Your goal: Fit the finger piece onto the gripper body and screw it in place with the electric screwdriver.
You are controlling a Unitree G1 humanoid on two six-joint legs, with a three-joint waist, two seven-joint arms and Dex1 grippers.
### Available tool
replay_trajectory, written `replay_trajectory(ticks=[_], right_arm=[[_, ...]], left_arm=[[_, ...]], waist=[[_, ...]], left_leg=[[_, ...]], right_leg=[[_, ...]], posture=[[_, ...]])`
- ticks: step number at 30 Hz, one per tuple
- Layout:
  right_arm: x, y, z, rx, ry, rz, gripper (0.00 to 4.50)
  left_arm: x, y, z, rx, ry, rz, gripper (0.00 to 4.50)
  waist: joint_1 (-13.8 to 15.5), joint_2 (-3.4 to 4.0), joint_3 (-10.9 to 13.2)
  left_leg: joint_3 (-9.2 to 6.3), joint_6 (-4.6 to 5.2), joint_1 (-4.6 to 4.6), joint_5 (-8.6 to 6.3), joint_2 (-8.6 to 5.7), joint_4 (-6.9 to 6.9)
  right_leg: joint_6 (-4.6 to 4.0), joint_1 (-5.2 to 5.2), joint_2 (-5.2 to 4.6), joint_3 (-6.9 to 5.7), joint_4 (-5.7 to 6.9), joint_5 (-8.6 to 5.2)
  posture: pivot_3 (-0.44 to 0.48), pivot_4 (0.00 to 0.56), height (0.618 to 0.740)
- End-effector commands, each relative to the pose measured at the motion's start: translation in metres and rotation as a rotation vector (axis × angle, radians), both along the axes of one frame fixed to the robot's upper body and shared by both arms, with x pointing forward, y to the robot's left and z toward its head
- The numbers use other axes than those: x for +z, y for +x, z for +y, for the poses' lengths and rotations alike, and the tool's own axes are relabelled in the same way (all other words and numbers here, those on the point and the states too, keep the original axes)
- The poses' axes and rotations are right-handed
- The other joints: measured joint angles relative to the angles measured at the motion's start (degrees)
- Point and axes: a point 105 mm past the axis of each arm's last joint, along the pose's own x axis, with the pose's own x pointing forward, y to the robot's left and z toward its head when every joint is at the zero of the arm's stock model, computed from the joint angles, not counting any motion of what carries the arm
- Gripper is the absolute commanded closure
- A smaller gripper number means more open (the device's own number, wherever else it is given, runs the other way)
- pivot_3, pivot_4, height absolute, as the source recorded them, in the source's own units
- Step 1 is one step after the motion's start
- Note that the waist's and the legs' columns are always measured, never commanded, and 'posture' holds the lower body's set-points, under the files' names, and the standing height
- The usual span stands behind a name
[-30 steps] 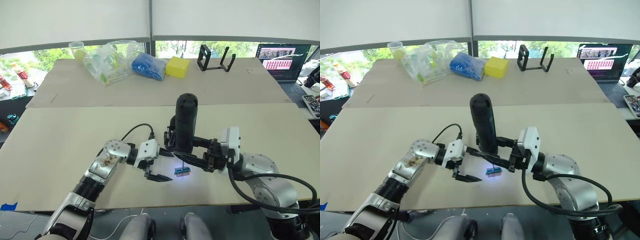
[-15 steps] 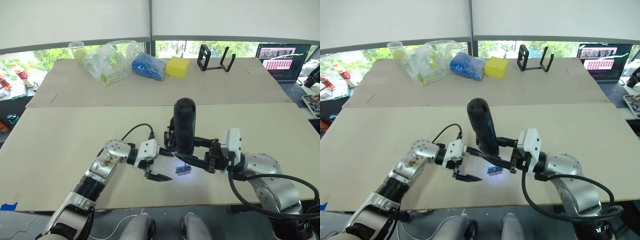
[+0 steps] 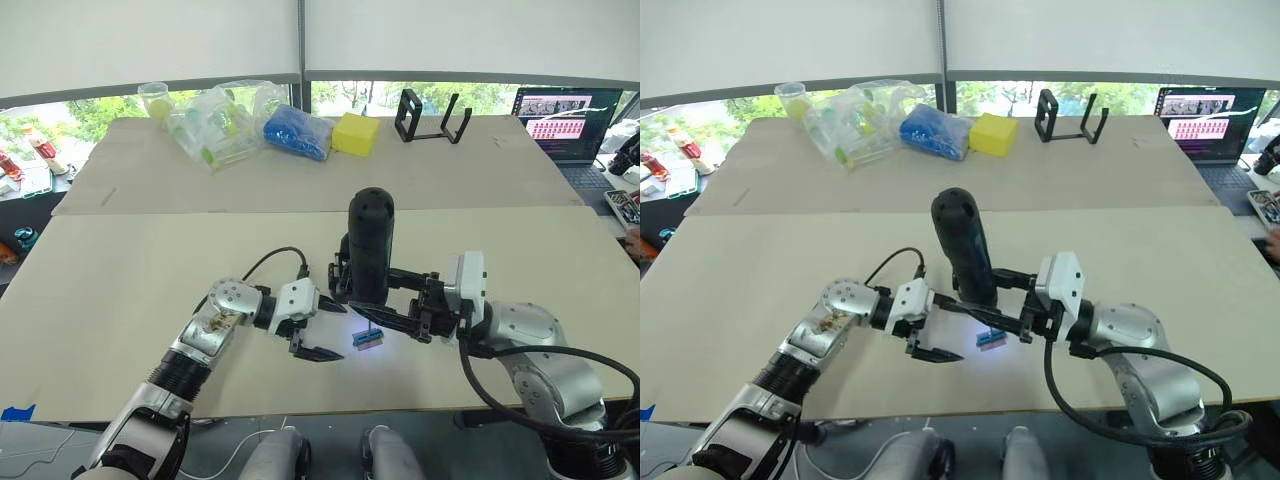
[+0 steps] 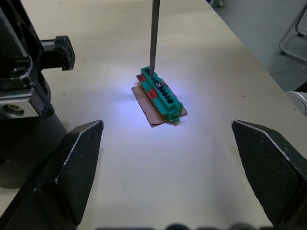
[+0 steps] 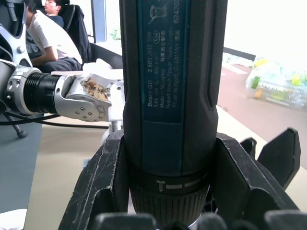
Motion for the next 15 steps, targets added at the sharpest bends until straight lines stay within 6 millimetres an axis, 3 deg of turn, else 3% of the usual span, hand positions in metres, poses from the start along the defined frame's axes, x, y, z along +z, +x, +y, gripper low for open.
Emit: replay_trajectory(ticks=[1, 15], right_arm=[[0.0199, -0.0081, 0.0007, 0.020, 0.039, -0.070, 2.59], [0.0140, -0.0038, -0.0018, -0.028, 0.076, 0.019, 2.59]], left_arm=[[0.0099, 0.0022, -0.0032, -0.016, -0.026, -0.043, 0.00], [0.0093, -0.0004, -0.0061, -0.030, -0.029, -0.038, 0.00]], waist=[[-0.02, 0.00, 0.00], [-0.02, 0.00, 0.00]], left_leg=[[0.00, 0.00, 0.00, 0.00, 0.00, 0.00], [0.00, 0.00, 0.00, 0.00, 0.00, 0.00]], right_leg=[[0.00, -0.01, 0.00, 0.00, 0.00, 0.00], [0.00, -0.01, -0.01, 0.00, 0.00, 0.00]], posture=[[0.000, 0.150, 0.740], [0.000, 0.150, 0.740]])
